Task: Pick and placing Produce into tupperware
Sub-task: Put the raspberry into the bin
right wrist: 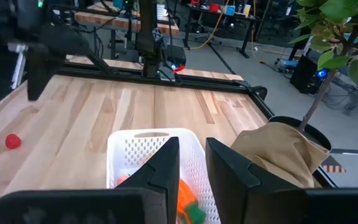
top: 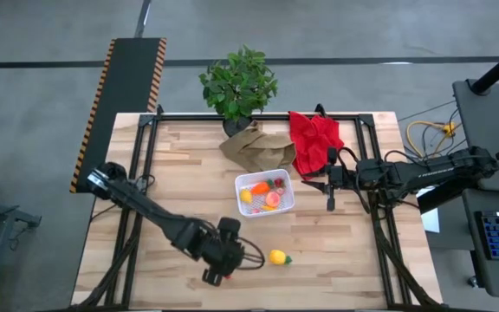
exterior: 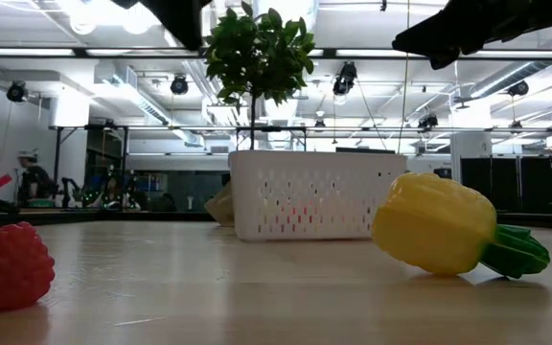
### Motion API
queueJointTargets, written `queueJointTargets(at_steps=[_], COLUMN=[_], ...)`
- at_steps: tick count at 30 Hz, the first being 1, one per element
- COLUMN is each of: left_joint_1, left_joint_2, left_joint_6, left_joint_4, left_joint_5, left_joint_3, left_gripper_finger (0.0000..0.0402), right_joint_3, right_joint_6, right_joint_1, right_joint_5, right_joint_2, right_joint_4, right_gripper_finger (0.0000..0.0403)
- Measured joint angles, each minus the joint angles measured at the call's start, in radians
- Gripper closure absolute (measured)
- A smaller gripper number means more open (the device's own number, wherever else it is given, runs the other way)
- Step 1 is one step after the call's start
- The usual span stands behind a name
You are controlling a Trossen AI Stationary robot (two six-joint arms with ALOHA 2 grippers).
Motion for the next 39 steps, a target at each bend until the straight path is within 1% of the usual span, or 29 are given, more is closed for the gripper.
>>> queueJointTargets(at_steps=[2,6,11,16,28,36,39], left_joint_1=[-0.016,-0.032,-0.044,-0.048,-0.051,-0.051,-0.051], left_joint_2=[0.019,0.075,0.126,0.164,0.259,0.262,0.26], left_joint_6=[-0.027,-0.05,-0.055,-0.07,-0.076,-0.075,-0.075], left_joint_4=[-0.002,0.015,0.03,0.119,0.156,0.175,0.185], left_joint_5=[0.002,0.067,0.12,0.197,0.253,0.253,0.252], left_joint_3=[-0.013,-0.03,-0.036,-0.042,-0.044,-0.067,-0.075], left_gripper_finger=[0.0164,0.0164,0.0164,0.0164,0.0164,0.0164,0.0172], right_joint_3=[0.0,0.0,0.0,0.0,0.0,0.0,0.0], right_joint_6=[0.002,0.002,0.002,0.001,-0.003,-0.006,-0.006], right_joint_1=[0.0,0.0,0.0,0.0,0.0,0.0,0.0], right_joint_5=[0.0,0.0,0.0,0.0,0.0,0.0,0.0], right_joint_2=[0.0,0.0,0.0,0.0,0.0,0.0,0.0], right_joint_4=[0.0,-0.001,-0.001,-0.003,-0.005,-0.005,-0.005], right_gripper_finger=[0.0333,0.0333,0.0333,0.0332,0.0332,0.0333,0.0333])
